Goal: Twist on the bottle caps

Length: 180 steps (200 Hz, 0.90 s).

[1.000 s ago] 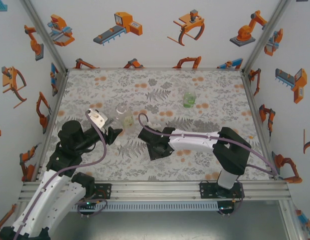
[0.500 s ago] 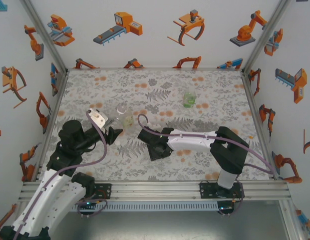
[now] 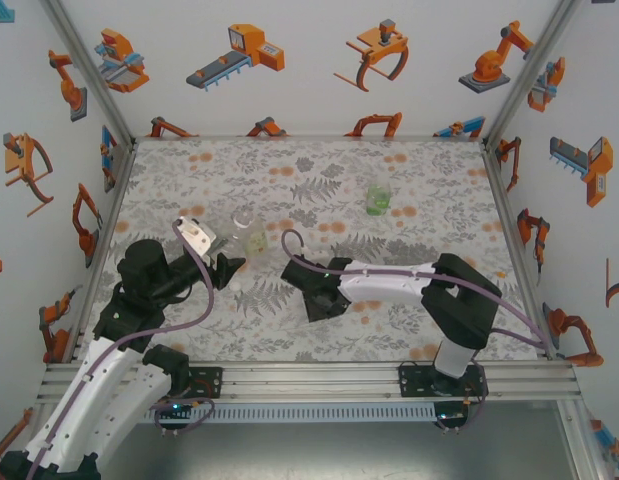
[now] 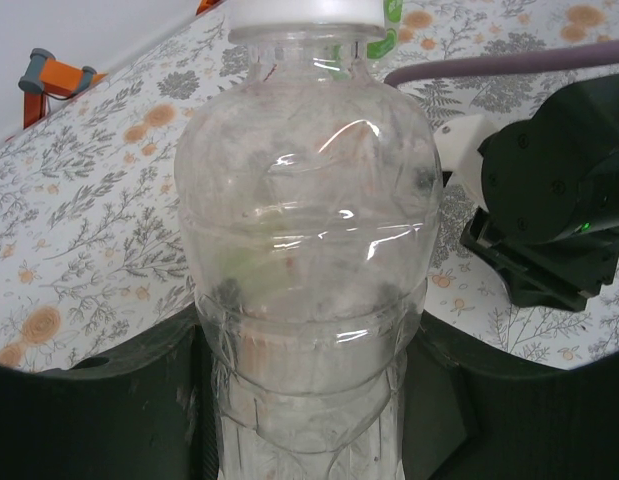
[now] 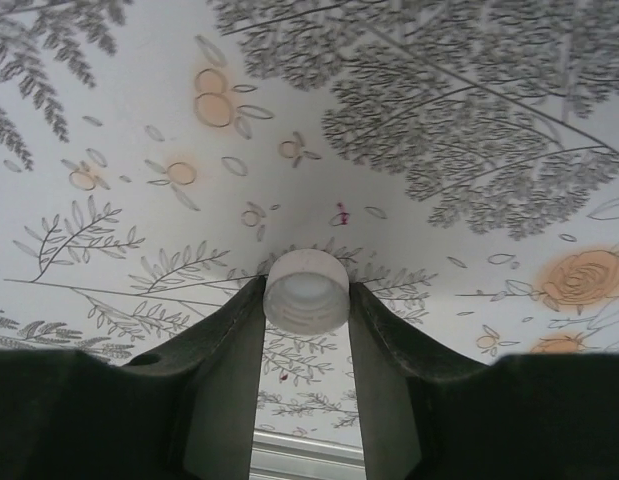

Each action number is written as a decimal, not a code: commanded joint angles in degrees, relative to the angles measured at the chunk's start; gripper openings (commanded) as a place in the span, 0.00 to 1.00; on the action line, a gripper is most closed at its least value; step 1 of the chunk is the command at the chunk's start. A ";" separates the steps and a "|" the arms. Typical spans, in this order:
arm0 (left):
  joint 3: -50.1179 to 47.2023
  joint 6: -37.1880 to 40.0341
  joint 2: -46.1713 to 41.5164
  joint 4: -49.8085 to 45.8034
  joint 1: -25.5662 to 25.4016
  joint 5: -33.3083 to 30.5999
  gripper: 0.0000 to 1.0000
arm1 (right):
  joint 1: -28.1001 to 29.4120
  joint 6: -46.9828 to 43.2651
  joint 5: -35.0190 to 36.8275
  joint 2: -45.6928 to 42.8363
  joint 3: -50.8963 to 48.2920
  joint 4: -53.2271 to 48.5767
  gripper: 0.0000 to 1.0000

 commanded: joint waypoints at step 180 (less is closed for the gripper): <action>0.80 0.05 0.53 1.11 0.68 1.07 0.03 | -13.39 -3.43 -2.51 -11.65 -6.70 0.03 0.43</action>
